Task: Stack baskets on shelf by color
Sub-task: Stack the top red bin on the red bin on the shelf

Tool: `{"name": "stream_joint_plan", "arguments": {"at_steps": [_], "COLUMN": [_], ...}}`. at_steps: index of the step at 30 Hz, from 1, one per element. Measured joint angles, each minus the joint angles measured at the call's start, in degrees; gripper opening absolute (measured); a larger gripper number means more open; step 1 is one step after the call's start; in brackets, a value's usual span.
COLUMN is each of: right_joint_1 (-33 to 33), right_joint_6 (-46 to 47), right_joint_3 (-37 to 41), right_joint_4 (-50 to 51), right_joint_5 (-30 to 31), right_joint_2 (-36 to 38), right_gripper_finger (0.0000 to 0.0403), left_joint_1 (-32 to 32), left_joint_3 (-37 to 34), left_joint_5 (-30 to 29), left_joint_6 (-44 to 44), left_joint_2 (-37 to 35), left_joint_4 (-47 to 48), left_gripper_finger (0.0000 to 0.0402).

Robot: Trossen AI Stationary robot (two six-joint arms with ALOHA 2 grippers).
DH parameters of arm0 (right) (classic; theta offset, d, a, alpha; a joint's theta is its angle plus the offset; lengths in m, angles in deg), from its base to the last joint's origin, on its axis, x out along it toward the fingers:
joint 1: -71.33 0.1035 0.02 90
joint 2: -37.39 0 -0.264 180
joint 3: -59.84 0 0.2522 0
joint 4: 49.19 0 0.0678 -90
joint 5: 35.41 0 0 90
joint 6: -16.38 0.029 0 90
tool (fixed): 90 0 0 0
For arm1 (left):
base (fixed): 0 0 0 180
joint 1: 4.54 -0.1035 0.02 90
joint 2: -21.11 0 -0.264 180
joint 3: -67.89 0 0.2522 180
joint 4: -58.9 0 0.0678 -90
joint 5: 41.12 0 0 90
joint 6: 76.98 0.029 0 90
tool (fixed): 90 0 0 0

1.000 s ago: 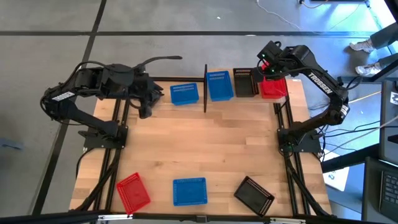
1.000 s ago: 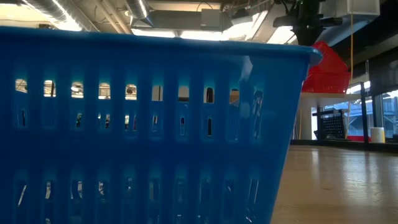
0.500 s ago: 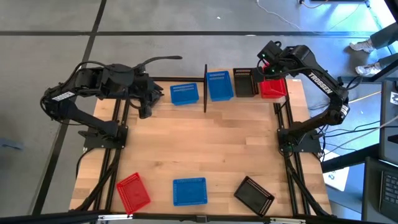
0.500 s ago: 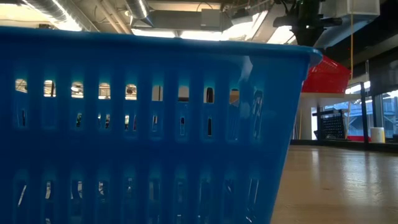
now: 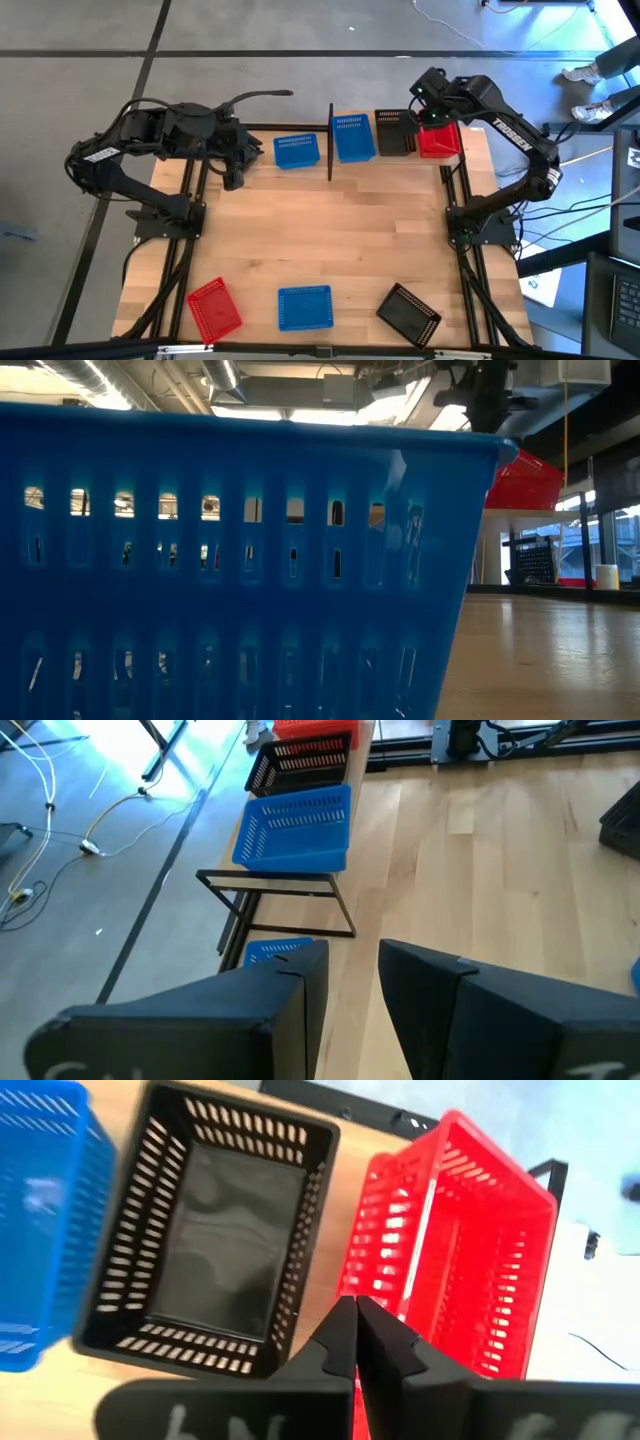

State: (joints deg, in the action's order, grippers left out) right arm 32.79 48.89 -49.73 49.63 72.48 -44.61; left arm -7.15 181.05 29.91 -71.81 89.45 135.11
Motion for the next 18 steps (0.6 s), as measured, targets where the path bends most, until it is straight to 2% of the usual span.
{"name": "stream_joint_plan", "arguments": {"at_steps": [13,18], "right_joint_1": [-0.79,-0.78], "right_joint_6": [1.25,1.08], "right_joint_3": [6.17,5.64], "right_joint_4": [0.79,-0.38], "right_joint_5": [-0.02,-1.59], "right_joint_2": [-0.04,-0.07], "right_gripper_finger": [0.0,0.0], "left_joint_1": [0.0,0.02], "left_joint_3": [0.0,0.0], "left_joint_5": [0.0,0.0], "left_joint_6": [-0.02,-0.02], "left_joint_2": [0.0,0.02], "left_joint_4": [0.0,0.02], "left_gripper_finger": [0.0085,0.0085]}}
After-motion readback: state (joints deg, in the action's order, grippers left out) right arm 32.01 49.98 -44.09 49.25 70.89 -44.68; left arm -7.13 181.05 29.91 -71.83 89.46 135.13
